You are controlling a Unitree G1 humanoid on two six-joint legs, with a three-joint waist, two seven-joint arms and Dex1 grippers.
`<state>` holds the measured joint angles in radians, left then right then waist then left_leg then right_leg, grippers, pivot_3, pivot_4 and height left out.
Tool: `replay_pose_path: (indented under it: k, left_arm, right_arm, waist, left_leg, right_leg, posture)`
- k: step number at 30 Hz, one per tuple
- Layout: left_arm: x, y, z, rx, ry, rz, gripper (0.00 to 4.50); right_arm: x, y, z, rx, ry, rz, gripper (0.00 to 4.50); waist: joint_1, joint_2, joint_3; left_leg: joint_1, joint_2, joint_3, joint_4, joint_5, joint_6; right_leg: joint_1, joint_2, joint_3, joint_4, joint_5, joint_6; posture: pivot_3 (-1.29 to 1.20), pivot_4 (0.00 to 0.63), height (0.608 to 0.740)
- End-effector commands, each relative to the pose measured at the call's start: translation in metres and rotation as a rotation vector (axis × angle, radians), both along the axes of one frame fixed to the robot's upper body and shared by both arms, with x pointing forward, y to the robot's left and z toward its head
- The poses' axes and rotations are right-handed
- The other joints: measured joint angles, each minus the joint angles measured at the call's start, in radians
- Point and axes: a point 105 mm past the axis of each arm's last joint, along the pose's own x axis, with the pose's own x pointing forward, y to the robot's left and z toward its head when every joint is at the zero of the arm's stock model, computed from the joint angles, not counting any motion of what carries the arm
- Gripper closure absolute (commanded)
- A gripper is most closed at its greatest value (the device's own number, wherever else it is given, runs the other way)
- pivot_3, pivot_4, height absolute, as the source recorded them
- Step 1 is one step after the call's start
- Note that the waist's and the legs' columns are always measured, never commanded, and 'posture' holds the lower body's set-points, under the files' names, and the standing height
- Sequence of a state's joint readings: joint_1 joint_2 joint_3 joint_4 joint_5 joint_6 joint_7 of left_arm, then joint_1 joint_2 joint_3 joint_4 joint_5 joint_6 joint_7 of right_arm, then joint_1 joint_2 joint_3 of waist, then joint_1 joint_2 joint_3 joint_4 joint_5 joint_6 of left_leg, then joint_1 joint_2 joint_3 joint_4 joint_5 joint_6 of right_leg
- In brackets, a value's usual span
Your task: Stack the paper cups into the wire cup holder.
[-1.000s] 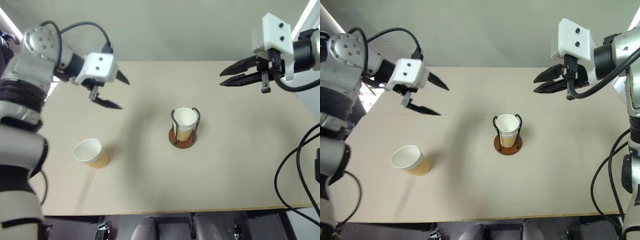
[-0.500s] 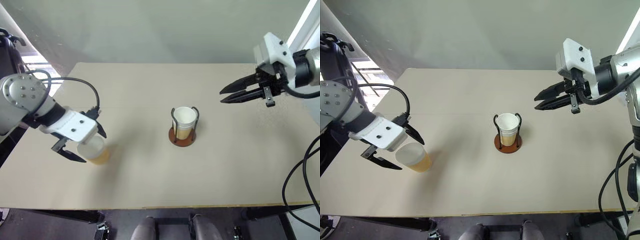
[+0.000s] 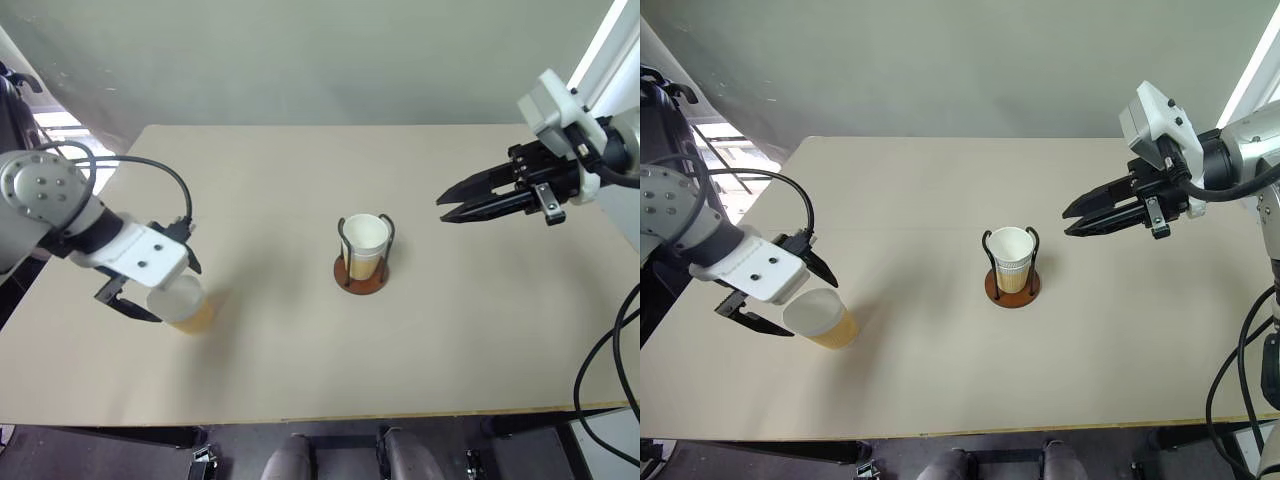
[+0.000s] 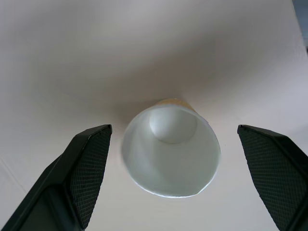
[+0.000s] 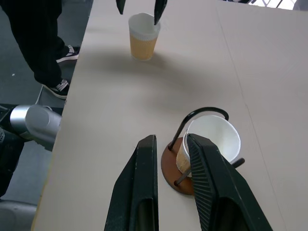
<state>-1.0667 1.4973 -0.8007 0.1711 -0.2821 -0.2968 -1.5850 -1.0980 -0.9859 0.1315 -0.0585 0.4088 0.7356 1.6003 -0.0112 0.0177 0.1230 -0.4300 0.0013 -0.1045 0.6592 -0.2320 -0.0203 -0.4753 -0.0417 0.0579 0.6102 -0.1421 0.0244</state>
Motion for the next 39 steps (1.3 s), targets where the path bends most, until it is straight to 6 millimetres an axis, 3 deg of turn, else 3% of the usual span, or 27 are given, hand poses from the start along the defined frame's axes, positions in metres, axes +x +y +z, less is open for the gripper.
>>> replay_pose_path:
  k: [1,12,18,31,34,39]
  left_arm:
    - [-0.008,0.004,0.009,0.019,-0.008,0.002,0.00]
    - [-0.020,0.022,0.004,0.112,-0.007,0.025,0.00]
    - [-0.021,0.033,-0.010,0.150,0.013,0.037,0.00]
    - [0.002,0.034,-0.034,0.184,-0.054,-0.037,0.00]
    - [0.001,0.032,-0.041,0.180,-0.041,-0.084,0.55]
    - [0.003,0.027,-0.049,0.146,-0.024,-0.110,2.24]
  right_arm:
    - [-0.003,-0.002,0.009,-0.002,-0.041,0.006,3.59]
    - [0.000,-0.007,0.005,-0.019,-0.032,-0.008,3.59]
    - [0.001,-0.003,0.005,-0.008,-0.033,0.005,3.59]
    - [-0.001,-0.001,0.004,-0.019,-0.034,0.013,3.59]
    - [-0.002,-0.001,0.004,-0.018,-0.033,0.010,3.55]
    - [-0.002,-0.002,-0.003,-0.025,-0.018,0.000,3.55]
  waist:
    - [0.000,0.000,0.000]
    - [-0.001,0.000,0.000]
    - [-0.001,0.000,0.000]
    - [-0.002,-0.001,-0.001]
    - [-0.002,-0.002,-0.001]
    - [-0.002,-0.003,-0.002]
  left_leg:
    - [0.000,0.000,0.000,0.000,0.000,0.000]
    - [0.001,0.000,0.000,0.001,0.000,0.001]
    - [0.001,0.001,0.000,0.000,-0.001,0.001]
    - [0.001,0.000,0.000,0.001,-0.001,0.001]
    - [0.001,0.001,0.001,0.001,-0.001,0.001]
    - [0.001,0.001,0.000,0.001,-0.001,0.001]
  right_leg:
    - [0.000,0.000,0.000,0.000,0.000,0.000]
    - [0.000,0.000,0.000,0.001,0.001,-0.002]
    - [-0.001,0.000,0.000,0.002,0.001,-0.002]
    - [-0.002,0.000,0.000,0.002,0.002,-0.005]
    - [-0.002,0.000,0.000,0.002,0.003,-0.006]
    - [-0.002,0.000,0.000,0.002,0.003,-0.006]
  posture:
    - [0.00,0.150,0.740]
    - [0.00,0.150,0.740]
    - [0.00,0.150,0.740]
    - [0.00,0.150,0.740]
    - [0.00,0.150,0.740]
    - [0.00,0.150,0.740]
